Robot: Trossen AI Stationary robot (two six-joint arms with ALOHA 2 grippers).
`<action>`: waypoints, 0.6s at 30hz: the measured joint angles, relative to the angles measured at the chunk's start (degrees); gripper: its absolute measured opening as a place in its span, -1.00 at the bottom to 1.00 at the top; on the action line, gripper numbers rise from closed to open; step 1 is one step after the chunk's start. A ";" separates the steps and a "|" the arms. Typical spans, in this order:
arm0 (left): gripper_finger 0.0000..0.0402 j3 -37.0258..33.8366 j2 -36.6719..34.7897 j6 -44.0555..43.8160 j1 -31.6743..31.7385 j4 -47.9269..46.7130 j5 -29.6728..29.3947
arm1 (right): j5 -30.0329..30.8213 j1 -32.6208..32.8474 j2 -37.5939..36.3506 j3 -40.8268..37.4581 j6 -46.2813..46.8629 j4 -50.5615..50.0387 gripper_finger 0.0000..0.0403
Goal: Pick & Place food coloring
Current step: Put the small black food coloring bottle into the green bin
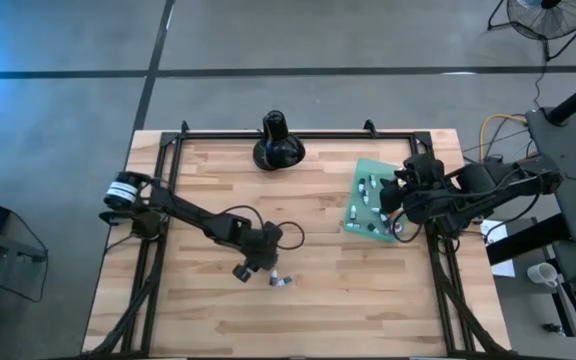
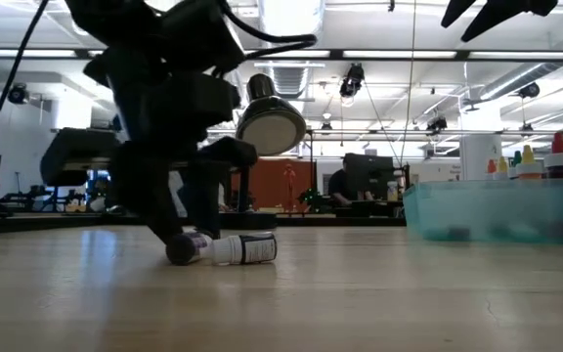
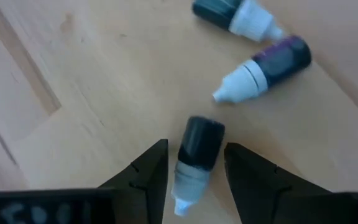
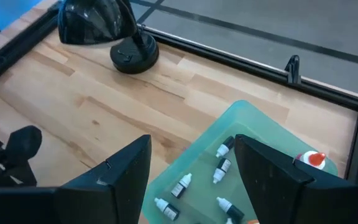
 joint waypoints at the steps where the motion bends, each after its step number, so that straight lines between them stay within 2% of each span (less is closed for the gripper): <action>1: -0.35 0.68 0.41 -0.99 0.26 -0.49 0.59 | -0.12 -0.01 0.33 0.00 -0.02 -0.03 0.11; 4: -0.45 2.75 1.69 -3.13 1.13 -2.10 0.91 | -1.16 -0.01 1.36 0.00 -0.11 -0.12 0.11; 11: -0.86 9.69 4.29 -1.33 5.15 -3.55 0.09 | 0.20 0.03 1.94 0.62 1.75 -0.07 0.11; 14: -0.87 15.29 5.05 -0.27 8.05 -1.77 0.21 | 2.04 0.49 1.00 1.72 1.89 -0.07 0.11; 18: -0.84 26.68 7.77 -0.23 12.15 1.26 1.67 | 3.79 0.58 -0.18 3.40 1.64 -0.05 0.11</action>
